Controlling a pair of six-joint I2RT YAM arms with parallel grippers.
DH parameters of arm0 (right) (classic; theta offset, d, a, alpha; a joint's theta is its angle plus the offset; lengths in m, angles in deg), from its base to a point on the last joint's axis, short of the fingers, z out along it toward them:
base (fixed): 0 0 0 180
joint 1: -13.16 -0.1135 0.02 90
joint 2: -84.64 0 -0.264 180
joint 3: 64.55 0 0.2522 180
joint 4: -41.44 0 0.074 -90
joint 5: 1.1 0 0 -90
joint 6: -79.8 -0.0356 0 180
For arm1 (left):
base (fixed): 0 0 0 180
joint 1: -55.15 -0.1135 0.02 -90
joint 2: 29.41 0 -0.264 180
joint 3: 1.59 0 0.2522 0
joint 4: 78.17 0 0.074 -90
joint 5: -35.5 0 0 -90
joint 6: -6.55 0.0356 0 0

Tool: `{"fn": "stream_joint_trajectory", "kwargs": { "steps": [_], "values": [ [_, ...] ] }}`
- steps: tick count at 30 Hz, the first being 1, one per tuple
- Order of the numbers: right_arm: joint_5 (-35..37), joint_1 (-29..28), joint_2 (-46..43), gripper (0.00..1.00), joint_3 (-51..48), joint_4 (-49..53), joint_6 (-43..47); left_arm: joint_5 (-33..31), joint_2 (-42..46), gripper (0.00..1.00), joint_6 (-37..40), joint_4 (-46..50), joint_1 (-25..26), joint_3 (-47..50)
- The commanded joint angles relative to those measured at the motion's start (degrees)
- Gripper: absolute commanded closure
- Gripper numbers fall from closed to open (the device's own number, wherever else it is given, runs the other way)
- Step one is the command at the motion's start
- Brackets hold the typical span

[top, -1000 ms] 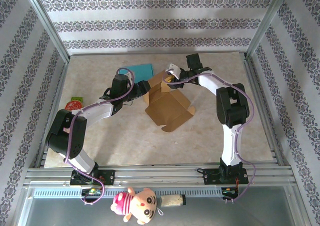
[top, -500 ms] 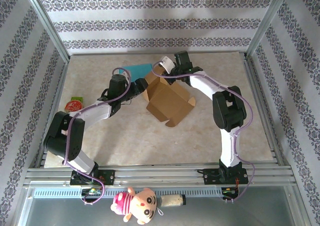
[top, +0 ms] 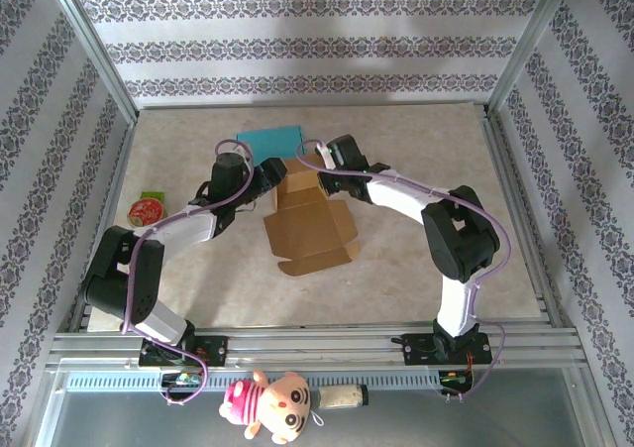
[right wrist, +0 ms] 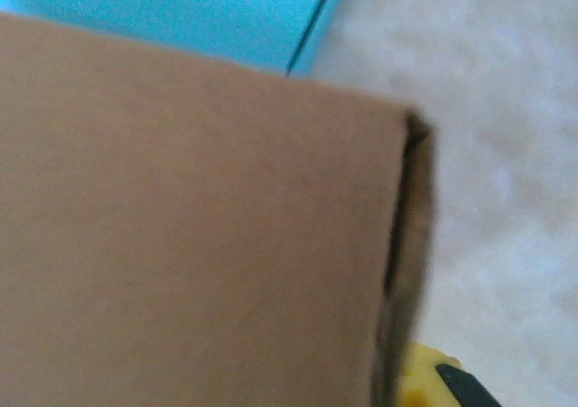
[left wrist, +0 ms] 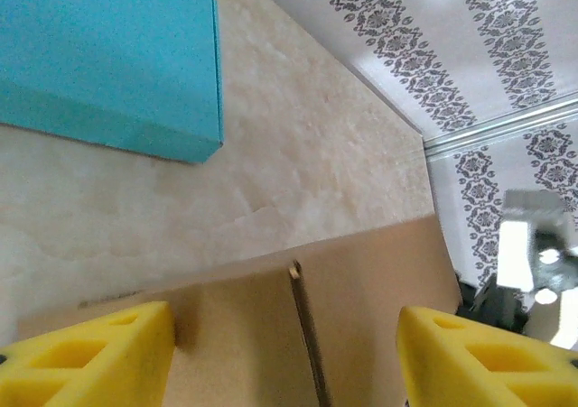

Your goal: Fold the paper box

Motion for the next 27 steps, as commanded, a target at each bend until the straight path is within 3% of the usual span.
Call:
{"fn": "stream_joint_trajectory", "kwargs": {
  "steps": [1,4,6,9,11,12,14,15,16,19,22,24,27],
  "values": [
    [-1.67,-2.22,-0.51,0.77,-3.36,-7.02,-5.81,5.92,-0.87,0.35,-2.45,-8.36,0.94,0.52],
    [-2.38,-2.29,1.28,0.78,-3.66,-10.66,-7.55,6.08,-0.88,0.35,-2.68,-8.91,1.01,0.72],
    [-2.13,-2.31,2.33,0.84,-4.28,-14.49,-9.07,6.29,-1.01,0.35,-2.74,-9.09,0.98,0.6],
    [3.17,-2.75,3.35,0.96,-5.35,-18.12,-10.78,6.78,-1.15,0.35,-3.01,-9.27,0.94,0.49],
    [6.27,-3.08,3.42,0.97,-5.52,-18.59,-12.06,7.05,-0.98,0.36,-3.19,-9.7,0.93,0.55],
    [7.42,-3.18,3.32,0.95,-5.77,-19.24,-12.51,7.1,-0.79,0.36,-3.19,-9.6,0.96,0.59],
    [9.47,-3.34,3.13,0.8,-5.97,-20.08,-12.98,6.76,-0.41,0.36,-3.06,-9.49,0.95,0.51],
    [10.46,-3.35,3.18,0.78,-5.89,-20.43,-12.73,6.44,-0.25,0.36,-2.97,-9.45,0.97,0.46],
    [10.9,-3.28,3.26,0.79,-5.81,-20.77,-12.58,6.15,-0.13,0.36,-2.92,-9.42,0.98,0.44],
    [10.79,-3.01,2.87,0.97,-6.18,-21.56,-13.03,5.89,0.16,0.36,-3.08,-9.26,0.99,0.33],
    [10.2,-2.86,0.66,1.0,-8.61,-24.43,-11.98,5.82,1.02,0.35,-3.3,-9.1,1.01,0.36],
    [9.45,-2.75,-1.67,1.0,-9.99,-24.81,-9.41,5.26,2.59,0.27,-2.67,-8.85,0.94,0.54],
    [8.79,-1.97,-6.77,1.0,-12.15,-24.68,-2.2,5.57,6.69,0.05,1.57,-7.3,0.97,0.31]
  ]
}}
